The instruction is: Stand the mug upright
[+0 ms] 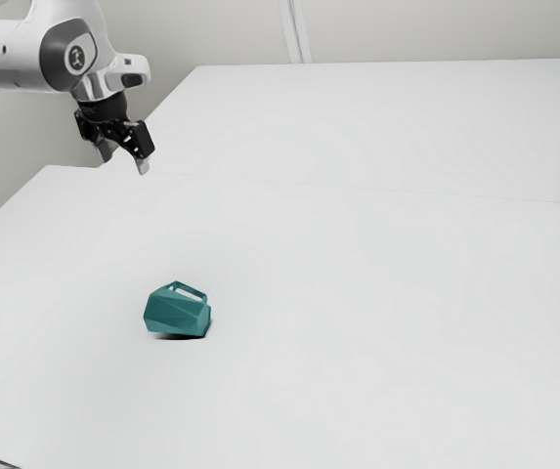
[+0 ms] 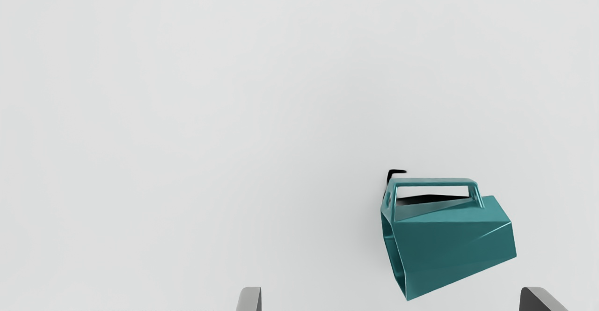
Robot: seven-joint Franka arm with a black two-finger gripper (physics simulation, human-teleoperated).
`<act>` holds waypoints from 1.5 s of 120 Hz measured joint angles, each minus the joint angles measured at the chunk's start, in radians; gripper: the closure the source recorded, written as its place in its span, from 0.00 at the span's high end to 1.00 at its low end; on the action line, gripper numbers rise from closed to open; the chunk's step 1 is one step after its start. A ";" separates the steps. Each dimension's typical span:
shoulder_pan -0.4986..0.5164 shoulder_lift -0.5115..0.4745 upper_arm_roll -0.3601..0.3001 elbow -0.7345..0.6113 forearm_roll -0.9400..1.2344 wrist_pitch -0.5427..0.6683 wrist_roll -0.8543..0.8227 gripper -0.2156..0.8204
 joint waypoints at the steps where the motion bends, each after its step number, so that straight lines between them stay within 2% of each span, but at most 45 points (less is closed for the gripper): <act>1: -0.001 -0.002 0.000 -0.003 -0.001 0.001 0.000 0.79; 15: 0.001 -0.050 0.028 -0.082 -0.050 0.017 -0.006 0.79; 26: 0.065 -0.083 0.005 -0.179 -0.118 0.067 -0.009 0.79; 43: 0.165 -0.082 -0.024 -0.262 -0.227 0.126 -0.003 0.79; 55: 0.217 -0.045 -0.040 -0.281 -0.278 0.156 0.003 0.79; 80: 0.161 0.000 -0.044 -0.352 -0.379 0.202 0.018 0.79; 132: 0.245 0.111 -0.046 -0.410 -0.547 0.245 0.088 0.79; 180: 0.274 0.153 -0.046 -0.434 -0.659 0.221 0.154 0.77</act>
